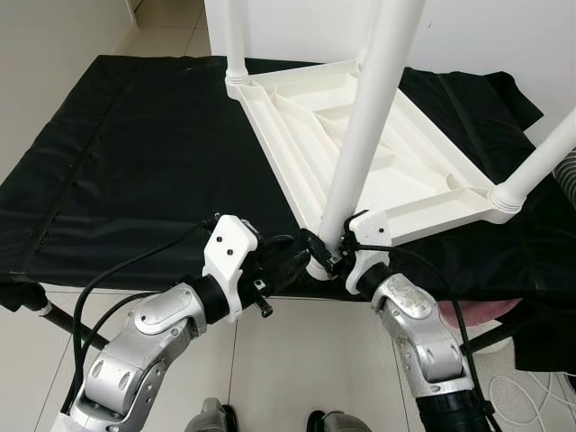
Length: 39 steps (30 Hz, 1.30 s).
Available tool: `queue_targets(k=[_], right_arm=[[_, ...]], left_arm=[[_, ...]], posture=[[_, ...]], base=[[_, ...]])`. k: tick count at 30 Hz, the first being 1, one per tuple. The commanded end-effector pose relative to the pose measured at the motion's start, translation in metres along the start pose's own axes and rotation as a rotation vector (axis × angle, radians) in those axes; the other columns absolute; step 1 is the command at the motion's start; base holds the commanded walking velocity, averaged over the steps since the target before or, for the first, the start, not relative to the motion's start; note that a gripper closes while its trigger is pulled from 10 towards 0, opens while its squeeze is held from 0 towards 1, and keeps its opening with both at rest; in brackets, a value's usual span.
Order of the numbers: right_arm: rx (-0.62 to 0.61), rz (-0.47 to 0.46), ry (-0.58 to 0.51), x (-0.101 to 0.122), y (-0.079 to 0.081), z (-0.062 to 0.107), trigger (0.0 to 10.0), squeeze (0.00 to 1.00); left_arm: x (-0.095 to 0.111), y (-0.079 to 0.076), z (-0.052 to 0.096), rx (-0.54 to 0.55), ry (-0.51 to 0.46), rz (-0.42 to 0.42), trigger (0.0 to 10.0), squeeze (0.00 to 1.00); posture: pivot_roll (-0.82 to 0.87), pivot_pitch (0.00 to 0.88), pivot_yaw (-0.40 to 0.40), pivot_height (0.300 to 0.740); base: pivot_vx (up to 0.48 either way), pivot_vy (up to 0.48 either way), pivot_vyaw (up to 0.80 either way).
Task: Building children table
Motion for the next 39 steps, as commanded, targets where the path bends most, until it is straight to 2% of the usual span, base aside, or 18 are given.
queue_targets(k=[1, 7, 8, 9, 10, 11, 12, 17, 20, 22, 24, 25, 26, 29, 30, 36, 37, 39], right_arm=[[-0.126, 0.007, 0.063, -0.011, -0.013, 0.009, 0.0, 0.0], [-0.141, -0.005, 0.066, -0.012, -0.009, 0.008, 0.0, 0.0], [-0.127, -0.022, 0.062, -0.011, -0.008, 0.007, 0.9, 0.0], [-0.127, -0.022, 0.062, -0.011, -0.008, 0.007, 0.9, 0.0], [-0.104, -0.037, 0.05, -0.009, -0.007, 0.006, 10.0, 0.0], [-0.104, -0.037, 0.05, -0.009, -0.007, 0.006, 10.0, 0.0], [-0.08, -0.057, 0.044, -0.008, -0.006, 0.005, 10.0, 1.0], [0.047, -0.045, 0.01, 0.002, -0.007, 0.002, 10.0, 1.0], [0.06, -0.042, 0.008, 0.003, -0.009, 0.001, 10.0, 1.0], [0.164, 0.013, 0.001, 0.007, -0.015, 0.0, 10.0, 1.0], [0.164, 0.013, 0.001, 0.007, -0.015, 0.0, 10.0, 1.0], [0.229, 0.03, 0.01, 0.008, -0.018, -0.001, 10.0, 1.0], [0.299, 0.068, 0.01, 0.01, -0.022, -0.002, 10.0, 0.0], [0.427, 0.086, 0.018, 0.012, -0.025, -0.006, 10.0, 0.0], [0.513, 0.115, 0.029, 0.012, -0.024, -0.01, 10.0, 0.0], [0.645, 0.177, 0.061, 0.008, -0.018, -0.022, 10.0, 0.0], [0.673, 0.182, 0.078, 0.005, -0.017, -0.024, 5.3, 0.0], [0.692, 0.184, 0.088, 0.004, -0.017, -0.025, 5.3, 0.0]], left_arm=[[-0.002, -0.001, -0.001, -0.019, 0.003, 0.013, 10.0, 0.0], [-0.002, -0.001, 0.0, -0.017, 0.003, 0.011, 10.0, 0.0], [-0.002, -0.001, 0.0, -0.018, 0.003, 0.011, 10.0, 0.0], [-0.002, -0.001, 0.0, -0.018, 0.003, 0.011, 10.0, 0.0], [-0.002, -0.001, 0.0, -0.018, 0.003, 0.01, 10.0, 0.0], [-0.002, -0.001, 0.0, -0.018, 0.003, 0.01, 10.0, 0.0], [-0.001, -0.001, 0.0, -0.017, 0.003, 0.009, 10.0, 0.0], [-0.001, -0.001, -0.001, -0.011, -0.003, 0.01, 10.0, 0.0], [-0.001, -0.001, -0.001, -0.01, -0.003, 0.01, 10.0, 0.0], [-0.001, -0.001, -0.001, -0.007, -0.005, 0.009, 10.0, 0.0], [-0.001, -0.001, -0.001, -0.007, -0.005, 0.009, 10.0, 0.0], [0.0, 0.0, -0.001, -0.005, -0.006, 0.008, 10.0, 0.0], [0.0, 0.001, -0.002, -0.003, -0.008, 0.006, 10.0, 0.0], [0.001, 0.002, -0.002, -0.001, -0.009, 0.002, 10.0, 0.0], [0.001, 0.002, -0.002, -0.003, -0.009, 0.001, 10.0, 0.0], [0.002, 0.001, -0.003, -0.004, -0.014, -0.001, 10.0, 0.0], [0.002, 0.001, -0.004, -0.002, -0.016, -0.002, 10.0, 0.0], [0.003, 0.001, -0.004, -0.001, -0.016, -0.003, 10.0, 0.0]], posture=[[-0.1, 0.141, 0.026, 0.74], [-0.1, 0.145, 0.03, 0.74], [-0.1, 0.145, 0.03, 0.74], [-0.1, 0.145, 0.03, 0.74], [-0.1, 0.145, 0.03, 0.74], [-0.1, 0.145, 0.03, 0.74], [-0.1, 0.141, 0.027, 0.74], [-0.09, 0.137, 0.021, 0.74], [-0.09, 0.137, 0.021, 0.74], [-0.09, 0.131, 0.021, 0.74], [-0.09, 0.131, 0.021, 0.74], [-0.09, 0.131, 0.021, 0.74], [-0.09, 0.126, 0.021, 0.74], [-0.09, 0.122, 0.023, 0.74], [-0.09, 0.121, 0.025, 0.74], [-0.07, 0.111, 0.024, 0.74], [-0.06, 0.108, 0.02, 0.74], [-0.06, 0.108, 0.02, 0.74]], base=[[0.0, 0.0, 0.0], [0.0, 0.0, 0.0], [0.0, 0.0, 0.0], [0.0, 0.0, 0.0], [0.0, 0.0, 0.0], [0.0, 0.0, 0.0], [0.0, 0.0, 0.0], [0.0, 0.0, 0.0], [0.0, 0.0, 0.0], [0.0, 0.0, 0.0], [0.0, 0.0, 0.0], [0.0, 0.0, 0.0], [0.0, 0.0, 0.0], [0.0, 0.0, 0.0], [0.0, 0.0, 0.0], [0.0, 0.0, 0.0], [0.0, 0.0, 0.0], [0.0, 0.0, 0.0]])
Point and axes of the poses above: a point about 5 cm out from each wrist's last joint towards the gripper, its own z axis pointing back from the gripper into the wrist, its own x axis along the axis of the wrist's last joint, y = z × x, the point moved 1 cm from there along -z, pointing out of the wrist towards the gripper, and after that the axes turned 5 degrees about -z, right-handed, at the moved point
